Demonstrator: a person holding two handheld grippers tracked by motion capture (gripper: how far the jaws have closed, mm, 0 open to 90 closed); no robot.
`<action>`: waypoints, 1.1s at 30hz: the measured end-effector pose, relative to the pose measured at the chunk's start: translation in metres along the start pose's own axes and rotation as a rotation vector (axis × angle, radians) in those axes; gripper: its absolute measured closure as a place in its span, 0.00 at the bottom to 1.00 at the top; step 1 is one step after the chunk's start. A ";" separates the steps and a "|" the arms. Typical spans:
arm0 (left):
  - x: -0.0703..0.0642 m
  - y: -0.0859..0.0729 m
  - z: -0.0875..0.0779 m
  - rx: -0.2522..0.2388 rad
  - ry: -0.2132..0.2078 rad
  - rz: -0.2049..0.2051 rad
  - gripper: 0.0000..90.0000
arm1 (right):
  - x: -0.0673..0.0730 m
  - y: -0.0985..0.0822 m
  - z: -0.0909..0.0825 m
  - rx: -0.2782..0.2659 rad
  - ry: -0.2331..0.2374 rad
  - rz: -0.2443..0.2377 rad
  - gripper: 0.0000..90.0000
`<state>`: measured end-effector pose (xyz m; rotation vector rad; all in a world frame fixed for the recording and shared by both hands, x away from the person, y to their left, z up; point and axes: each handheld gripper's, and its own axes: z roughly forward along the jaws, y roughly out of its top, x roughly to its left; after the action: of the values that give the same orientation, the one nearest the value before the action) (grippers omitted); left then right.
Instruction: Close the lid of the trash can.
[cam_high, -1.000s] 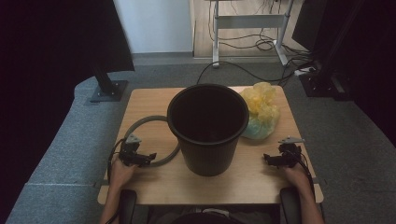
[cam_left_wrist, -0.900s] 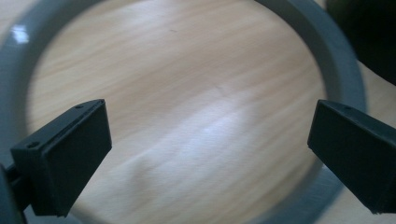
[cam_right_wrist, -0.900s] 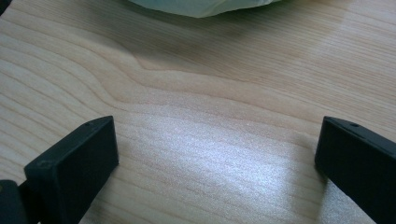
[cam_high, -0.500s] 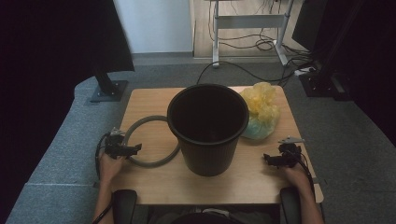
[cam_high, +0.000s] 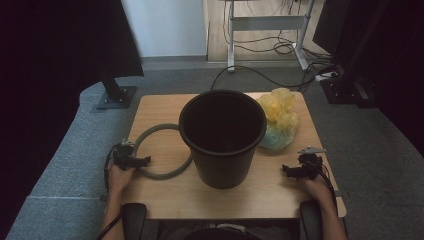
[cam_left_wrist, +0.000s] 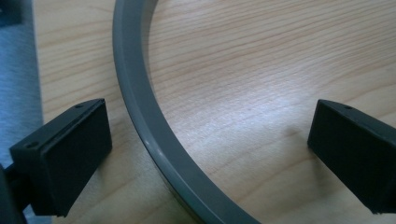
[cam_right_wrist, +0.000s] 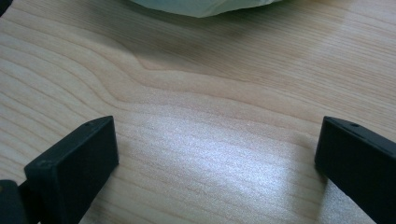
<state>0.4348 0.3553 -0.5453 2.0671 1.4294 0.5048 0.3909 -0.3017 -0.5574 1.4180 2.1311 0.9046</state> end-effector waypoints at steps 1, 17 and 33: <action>0.000 0.000 0.000 -0.006 0.002 -0.004 0.00 | 0.000 0.000 0.000 0.000 0.001 -0.001 0.00; 0.008 0.003 -0.002 -0.076 0.046 -0.061 0.41 | 0.000 0.000 0.000 0.001 0.006 -0.006 0.00; 0.019 0.016 -0.002 -0.020 0.072 -0.146 0.87 | 0.000 0.001 0.001 0.000 0.008 -0.009 0.00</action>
<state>0.4522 0.3688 -0.5337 1.9286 1.5974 0.5359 0.3916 -0.3013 -0.5574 1.4057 2.1410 0.9084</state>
